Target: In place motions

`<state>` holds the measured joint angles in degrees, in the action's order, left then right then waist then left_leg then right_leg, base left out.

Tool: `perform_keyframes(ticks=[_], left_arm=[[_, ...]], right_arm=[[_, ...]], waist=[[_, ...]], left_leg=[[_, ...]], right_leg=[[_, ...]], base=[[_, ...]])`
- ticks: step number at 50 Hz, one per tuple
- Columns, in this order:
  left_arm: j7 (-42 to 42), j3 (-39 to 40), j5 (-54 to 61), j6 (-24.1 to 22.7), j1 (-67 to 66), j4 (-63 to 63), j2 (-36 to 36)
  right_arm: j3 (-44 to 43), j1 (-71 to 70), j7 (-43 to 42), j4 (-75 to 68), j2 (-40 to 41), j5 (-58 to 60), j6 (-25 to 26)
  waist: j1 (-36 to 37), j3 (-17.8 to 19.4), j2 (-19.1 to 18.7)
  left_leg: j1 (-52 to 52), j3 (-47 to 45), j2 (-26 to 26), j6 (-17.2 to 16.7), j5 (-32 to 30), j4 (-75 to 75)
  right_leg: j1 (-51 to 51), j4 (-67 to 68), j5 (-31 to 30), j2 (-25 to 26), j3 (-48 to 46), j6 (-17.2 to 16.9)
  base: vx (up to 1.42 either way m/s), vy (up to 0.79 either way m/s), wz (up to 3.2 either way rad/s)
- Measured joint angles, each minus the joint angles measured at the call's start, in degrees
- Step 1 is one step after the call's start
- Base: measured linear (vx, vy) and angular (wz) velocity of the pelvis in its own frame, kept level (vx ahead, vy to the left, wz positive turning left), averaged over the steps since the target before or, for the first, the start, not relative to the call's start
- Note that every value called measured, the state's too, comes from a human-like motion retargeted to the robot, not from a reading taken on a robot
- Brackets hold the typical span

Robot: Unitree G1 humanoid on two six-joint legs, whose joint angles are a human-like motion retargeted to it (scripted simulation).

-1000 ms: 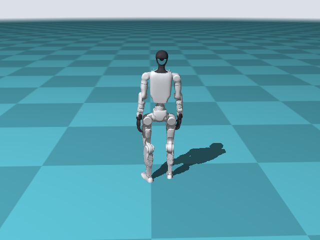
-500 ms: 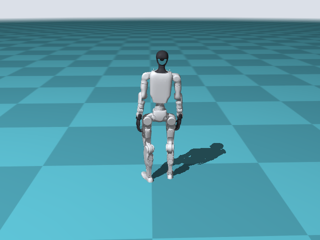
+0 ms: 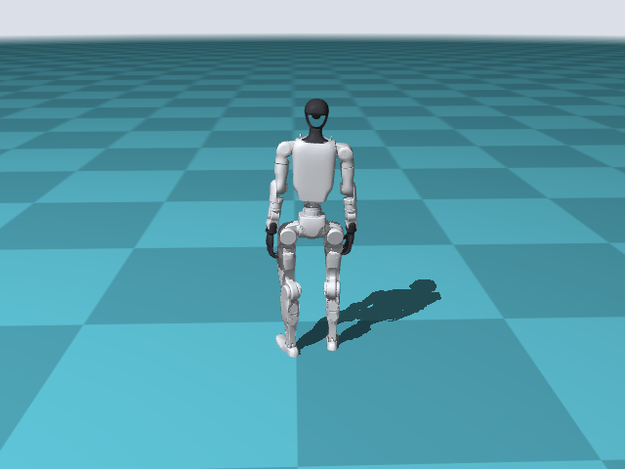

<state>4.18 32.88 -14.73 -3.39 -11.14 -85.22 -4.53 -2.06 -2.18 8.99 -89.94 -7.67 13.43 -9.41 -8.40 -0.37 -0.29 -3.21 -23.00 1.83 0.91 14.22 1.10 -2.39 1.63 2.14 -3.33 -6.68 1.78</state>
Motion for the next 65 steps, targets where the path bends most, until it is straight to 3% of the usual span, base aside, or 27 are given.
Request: perform_keyframes(ticks=[65], left_arm=[[0.5,0.4,0.4,-0.2,0.1,-0.5,-0.2]], right_arm=[[0.3,0.4,0.7,-0.1,-0.3,-0.2,-0.3]], waist=[[-0.1,-0.2,0.0]], left_leg=[[0.7,0.9,0.0,-1.9,4.1,0.3]], right_leg=[[0.1,0.1,-2.5,-0.5,-1.1,-0.3]], base=[[0.0,0.0,0.0]])
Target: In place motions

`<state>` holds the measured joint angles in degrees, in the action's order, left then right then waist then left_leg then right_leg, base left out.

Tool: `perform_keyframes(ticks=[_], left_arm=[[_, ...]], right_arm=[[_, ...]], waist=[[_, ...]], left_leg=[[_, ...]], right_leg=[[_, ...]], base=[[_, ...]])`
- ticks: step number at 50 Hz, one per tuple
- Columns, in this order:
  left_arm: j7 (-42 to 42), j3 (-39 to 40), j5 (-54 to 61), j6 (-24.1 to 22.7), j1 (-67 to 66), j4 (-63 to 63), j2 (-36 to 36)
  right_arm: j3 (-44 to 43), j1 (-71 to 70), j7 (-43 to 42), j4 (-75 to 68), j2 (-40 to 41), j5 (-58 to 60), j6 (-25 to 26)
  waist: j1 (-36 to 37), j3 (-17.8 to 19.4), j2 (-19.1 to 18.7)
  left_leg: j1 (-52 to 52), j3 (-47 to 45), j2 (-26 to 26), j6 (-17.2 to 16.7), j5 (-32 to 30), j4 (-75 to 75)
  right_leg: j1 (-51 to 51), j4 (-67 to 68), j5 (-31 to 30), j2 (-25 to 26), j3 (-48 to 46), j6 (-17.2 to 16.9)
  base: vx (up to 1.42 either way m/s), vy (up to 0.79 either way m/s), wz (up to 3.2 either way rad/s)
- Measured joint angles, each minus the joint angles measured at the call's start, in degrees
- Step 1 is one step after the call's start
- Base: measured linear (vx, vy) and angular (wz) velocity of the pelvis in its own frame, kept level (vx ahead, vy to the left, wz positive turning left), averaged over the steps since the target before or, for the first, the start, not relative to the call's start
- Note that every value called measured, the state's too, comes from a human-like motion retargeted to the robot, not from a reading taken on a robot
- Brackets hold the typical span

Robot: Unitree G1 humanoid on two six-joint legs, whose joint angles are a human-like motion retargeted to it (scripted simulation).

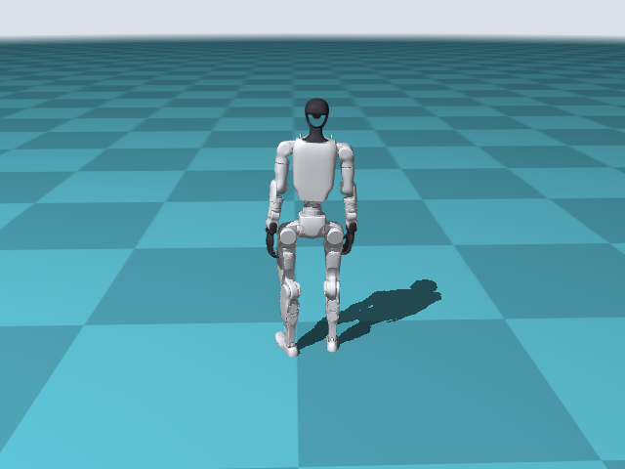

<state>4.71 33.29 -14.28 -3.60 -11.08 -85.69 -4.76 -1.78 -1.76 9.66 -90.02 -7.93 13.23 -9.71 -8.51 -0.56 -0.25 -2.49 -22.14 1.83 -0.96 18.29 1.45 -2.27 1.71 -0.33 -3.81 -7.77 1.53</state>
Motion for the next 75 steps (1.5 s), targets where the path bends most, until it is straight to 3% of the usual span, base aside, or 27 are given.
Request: perform_keyframes(ticks=[75], left_arm=[[0.0,0.3,0.5,0.0,0.1,-0.3,-0.2]], right_arm=[[0.0,0.2,0.3,0.0,-0.4,0.5,-0.4]], waist=[[-0.4,-0.3,0.0]], left_leg=[[0.5,0.6,-0.1,-0.8,2.4,0.0]], right_leg=[[0.2,-0.1,-2.3,-0.5,-1.0,-0.3]], base=[[0.0,0.0,0.0]])
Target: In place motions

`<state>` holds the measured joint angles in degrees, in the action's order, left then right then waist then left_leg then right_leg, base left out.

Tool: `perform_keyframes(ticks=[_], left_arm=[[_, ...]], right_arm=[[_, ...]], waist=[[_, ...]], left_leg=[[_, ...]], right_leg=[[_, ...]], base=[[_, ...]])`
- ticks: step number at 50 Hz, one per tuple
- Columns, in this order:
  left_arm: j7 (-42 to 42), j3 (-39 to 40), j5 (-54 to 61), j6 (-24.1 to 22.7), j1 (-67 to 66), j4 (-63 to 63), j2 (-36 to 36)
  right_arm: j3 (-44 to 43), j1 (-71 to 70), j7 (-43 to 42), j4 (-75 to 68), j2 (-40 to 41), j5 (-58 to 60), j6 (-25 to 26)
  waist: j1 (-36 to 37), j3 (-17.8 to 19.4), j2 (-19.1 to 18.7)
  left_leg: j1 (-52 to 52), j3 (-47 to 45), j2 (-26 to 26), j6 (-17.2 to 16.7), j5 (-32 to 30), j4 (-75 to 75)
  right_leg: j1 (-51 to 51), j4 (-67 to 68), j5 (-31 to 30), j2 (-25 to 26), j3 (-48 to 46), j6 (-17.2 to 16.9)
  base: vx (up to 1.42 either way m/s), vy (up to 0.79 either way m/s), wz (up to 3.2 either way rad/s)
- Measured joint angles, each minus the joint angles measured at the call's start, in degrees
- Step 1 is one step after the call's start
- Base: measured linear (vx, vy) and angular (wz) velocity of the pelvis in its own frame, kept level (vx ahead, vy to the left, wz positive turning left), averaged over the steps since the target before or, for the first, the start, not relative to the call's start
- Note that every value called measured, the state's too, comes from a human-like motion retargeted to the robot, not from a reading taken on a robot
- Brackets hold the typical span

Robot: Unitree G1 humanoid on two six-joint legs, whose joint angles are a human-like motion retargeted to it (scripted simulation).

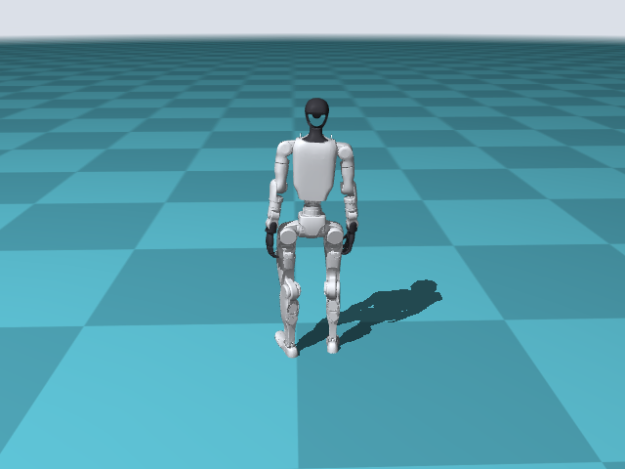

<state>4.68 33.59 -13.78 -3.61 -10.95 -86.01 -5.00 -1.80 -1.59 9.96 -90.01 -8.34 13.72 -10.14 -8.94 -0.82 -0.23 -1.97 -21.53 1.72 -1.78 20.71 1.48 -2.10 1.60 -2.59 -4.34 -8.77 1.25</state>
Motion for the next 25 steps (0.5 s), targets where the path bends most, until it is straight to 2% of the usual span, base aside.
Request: perform_keyframes(ticks=[25], left_arm=[[0.2,0.1,0.1,0.1,0.0,-0.1,0.0]], right_arm=[[0.0,0.1,0.1,0.0,-0.1,0.1,-0.1]], waist=[[-0.2,-0.1,-0.1]], left_leg=[[-0.1,-0.2,0.0,-0.1,0.6,0.0]], right_leg=[[0.0,-0.1,-0.6,-0.1,0.0,0.0]], base=[[0.0,0.0,0.0]])
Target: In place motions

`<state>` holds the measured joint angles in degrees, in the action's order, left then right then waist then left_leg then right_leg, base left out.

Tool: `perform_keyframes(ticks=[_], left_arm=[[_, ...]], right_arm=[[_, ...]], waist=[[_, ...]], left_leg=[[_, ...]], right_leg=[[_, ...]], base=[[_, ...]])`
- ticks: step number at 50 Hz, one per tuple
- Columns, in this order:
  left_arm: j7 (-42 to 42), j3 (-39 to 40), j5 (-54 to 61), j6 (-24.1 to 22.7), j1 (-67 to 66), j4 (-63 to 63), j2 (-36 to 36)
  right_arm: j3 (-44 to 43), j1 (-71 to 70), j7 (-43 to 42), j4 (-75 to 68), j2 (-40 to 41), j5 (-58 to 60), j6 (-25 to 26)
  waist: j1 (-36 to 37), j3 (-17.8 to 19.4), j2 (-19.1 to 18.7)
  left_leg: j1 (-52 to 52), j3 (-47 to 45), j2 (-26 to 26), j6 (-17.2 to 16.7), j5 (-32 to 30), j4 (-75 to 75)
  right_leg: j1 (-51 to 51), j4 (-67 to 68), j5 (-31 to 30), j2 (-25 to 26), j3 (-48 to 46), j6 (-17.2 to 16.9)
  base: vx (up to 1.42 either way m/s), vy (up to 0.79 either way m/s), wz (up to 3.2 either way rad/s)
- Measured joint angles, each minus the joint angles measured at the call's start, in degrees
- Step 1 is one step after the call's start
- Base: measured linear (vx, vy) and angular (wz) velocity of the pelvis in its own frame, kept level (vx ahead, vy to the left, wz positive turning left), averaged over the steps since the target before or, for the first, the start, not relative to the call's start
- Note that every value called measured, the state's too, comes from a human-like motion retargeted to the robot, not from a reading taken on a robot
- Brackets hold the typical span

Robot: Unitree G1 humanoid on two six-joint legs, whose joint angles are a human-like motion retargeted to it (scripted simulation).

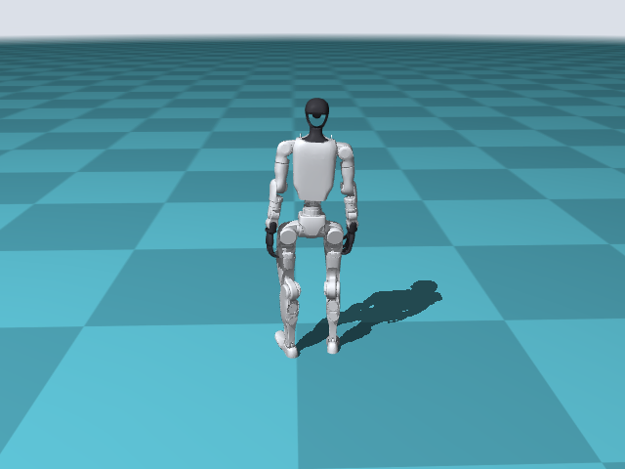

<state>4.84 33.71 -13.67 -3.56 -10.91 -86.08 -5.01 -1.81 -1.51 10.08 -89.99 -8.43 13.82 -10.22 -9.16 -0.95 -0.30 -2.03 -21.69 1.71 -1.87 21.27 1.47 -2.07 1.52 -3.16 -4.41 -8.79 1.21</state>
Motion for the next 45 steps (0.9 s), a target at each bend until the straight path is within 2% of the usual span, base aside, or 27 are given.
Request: perform_keyframes(ticks=[45], left_arm=[[-0.2,-0.4,0.2,0.0,0.4,-0.3,-0.4]], right_arm=[[-0.2,-0.4,0.0,-0.2,-0.6,0.4,0.0]], waist=[[0.1,-0.2,-0.2]], left_leg=[[0.1,0.1,-0.2,0.0,0.2,0.0]], right_leg=[[0.0,0.1,-1.0,-0.4,-0.3,0.3]], base=[[0.0,0.0,0.0]])
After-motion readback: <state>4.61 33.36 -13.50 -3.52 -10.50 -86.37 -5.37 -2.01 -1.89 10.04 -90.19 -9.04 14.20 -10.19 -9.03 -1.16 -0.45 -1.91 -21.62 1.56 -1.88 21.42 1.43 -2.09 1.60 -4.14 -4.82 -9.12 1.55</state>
